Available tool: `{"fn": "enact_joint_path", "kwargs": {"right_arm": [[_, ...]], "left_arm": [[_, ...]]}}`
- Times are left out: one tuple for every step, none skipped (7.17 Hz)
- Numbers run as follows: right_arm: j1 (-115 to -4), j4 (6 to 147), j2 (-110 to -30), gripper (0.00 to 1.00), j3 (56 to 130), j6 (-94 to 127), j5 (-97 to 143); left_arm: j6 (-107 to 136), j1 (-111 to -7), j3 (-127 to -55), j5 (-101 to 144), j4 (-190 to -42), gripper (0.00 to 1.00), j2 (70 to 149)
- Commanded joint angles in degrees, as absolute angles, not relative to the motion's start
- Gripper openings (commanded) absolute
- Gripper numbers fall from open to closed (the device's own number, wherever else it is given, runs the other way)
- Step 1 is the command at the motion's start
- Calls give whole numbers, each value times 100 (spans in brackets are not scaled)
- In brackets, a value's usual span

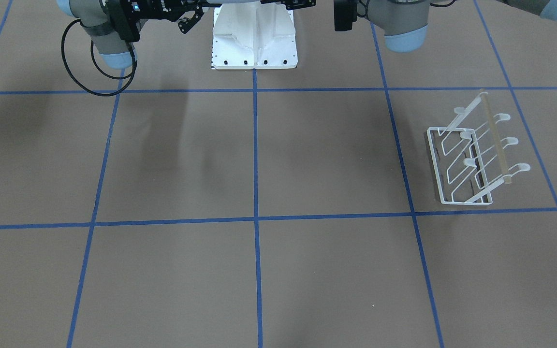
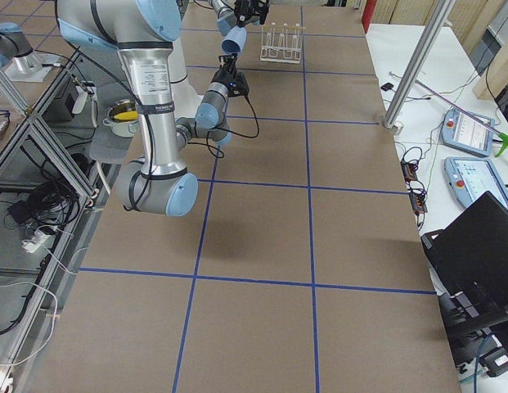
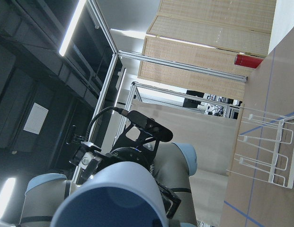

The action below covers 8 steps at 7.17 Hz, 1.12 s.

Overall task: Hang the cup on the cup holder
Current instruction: 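Close the left gripper on the cup's narrow base held by the right gripper, then open the right gripper and pull it back while the left gripper holds the cup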

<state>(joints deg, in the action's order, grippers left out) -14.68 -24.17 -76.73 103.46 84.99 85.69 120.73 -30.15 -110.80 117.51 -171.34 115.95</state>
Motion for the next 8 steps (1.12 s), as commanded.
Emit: {"fn": "enact_joint_path", "kwargs": {"right_arm": [[-1459, -2417, -7673, 0, 10345, 8499, 8499], [-1468, -2426, -7673, 0, 10353, 8508, 8499], [-1468, -2434, -7664, 37, 10354, 8517, 8490], [-1485, -2452, -7681, 99, 10362, 8517, 8368], [-1520, -2452, -7734, 100, 10406, 8525, 8358], [-1564, -2452, -7795, 100, 10415, 8551, 8358], [-1738, -2365, -8013, 100, 10459, 8587, 8393], [-2001, -2269, -8390, 100, 10476, 8596, 8472]], "left_arm": [[12067, -3015, -11083, 11751, -17139, 36, 11610], [12059, -3015, -11066, 11751, -17269, 9, 11602], [12050, -3015, -11057, 11751, -17392, 0, 11567], [12024, -3015, -11039, 11760, -17402, 0, 11558], [12015, -3015, -11048, 11760, -17402, 0, 11558], [11997, -3032, -11057, 11760, -17411, 0, 11558], [11832, -3067, -11065, 11751, -17402, 0, 11558], [11665, -3102, -11057, 11751, -17394, 0, 11514]]}}
